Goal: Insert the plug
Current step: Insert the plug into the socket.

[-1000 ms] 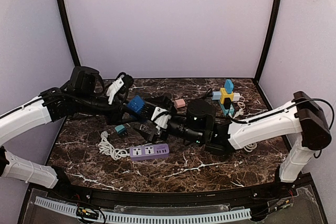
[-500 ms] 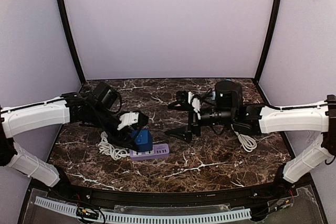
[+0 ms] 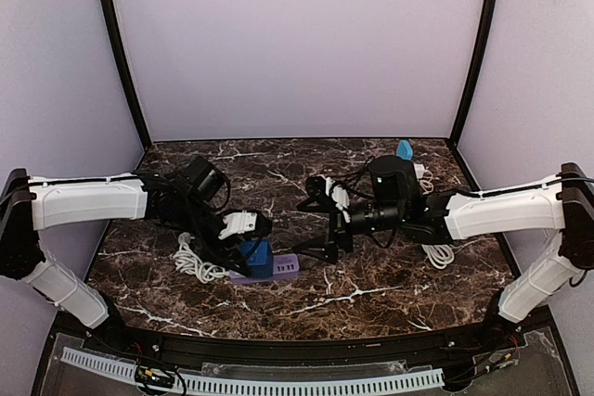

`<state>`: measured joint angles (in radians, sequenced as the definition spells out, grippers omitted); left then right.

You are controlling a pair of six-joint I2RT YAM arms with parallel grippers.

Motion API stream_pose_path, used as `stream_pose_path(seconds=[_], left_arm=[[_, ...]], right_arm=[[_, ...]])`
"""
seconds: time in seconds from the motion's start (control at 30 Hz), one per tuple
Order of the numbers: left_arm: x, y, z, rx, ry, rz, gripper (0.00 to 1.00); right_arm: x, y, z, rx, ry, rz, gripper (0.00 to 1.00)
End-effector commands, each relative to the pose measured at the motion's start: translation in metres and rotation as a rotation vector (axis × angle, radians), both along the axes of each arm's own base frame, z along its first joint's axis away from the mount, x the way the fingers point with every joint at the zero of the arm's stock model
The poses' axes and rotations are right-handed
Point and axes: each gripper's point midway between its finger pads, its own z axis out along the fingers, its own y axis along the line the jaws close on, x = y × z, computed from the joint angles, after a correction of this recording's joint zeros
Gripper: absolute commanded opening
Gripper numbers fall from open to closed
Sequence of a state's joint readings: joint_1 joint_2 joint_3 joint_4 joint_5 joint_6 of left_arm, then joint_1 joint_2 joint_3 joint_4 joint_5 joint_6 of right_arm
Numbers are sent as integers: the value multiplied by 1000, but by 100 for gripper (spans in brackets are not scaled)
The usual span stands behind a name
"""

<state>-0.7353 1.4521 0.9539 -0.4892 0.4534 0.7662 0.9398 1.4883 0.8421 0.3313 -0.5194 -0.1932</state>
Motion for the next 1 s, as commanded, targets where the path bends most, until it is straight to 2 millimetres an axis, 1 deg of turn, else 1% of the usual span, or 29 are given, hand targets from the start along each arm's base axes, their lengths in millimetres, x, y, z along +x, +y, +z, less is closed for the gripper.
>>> stream_pose_path(seconds=[0.0, 0.13, 0.33, 0.43, 0.57, 0.73, 0.8, 0.87, 0.97], left_arm=[[14, -4, 0, -8, -9, 53, 1], [19, -3, -8, 23, 4, 62, 1], [26, -1, -9, 29, 11, 83, 1], [24, -2, -9, 29, 24, 80, 1], [22, 2, -17, 51, 46, 104, 1], [12, 12, -35, 114, 112, 165, 1], [9, 15, -41, 142, 113, 185, 1], [11, 15, -44, 151, 84, 196, 1], [22, 15, -45, 160, 8, 196, 1]], right_arm=[[5, 1, -3, 23, 9, -1, 99], [5, 0, -6, 18, 14, -2, 99], [5, 1, -12, 11, 30, 4, 99], [7, 1, -12, 8, 32, 2, 99], [7, 1, -12, 6, 29, -2, 99], [9, 1, -14, -1, 34, -10, 99], [9, 2, -13, 1, 36, -9, 99], [9, 3, -13, 2, 36, -4, 99], [9, 5, -12, 4, 32, 5, 99]])
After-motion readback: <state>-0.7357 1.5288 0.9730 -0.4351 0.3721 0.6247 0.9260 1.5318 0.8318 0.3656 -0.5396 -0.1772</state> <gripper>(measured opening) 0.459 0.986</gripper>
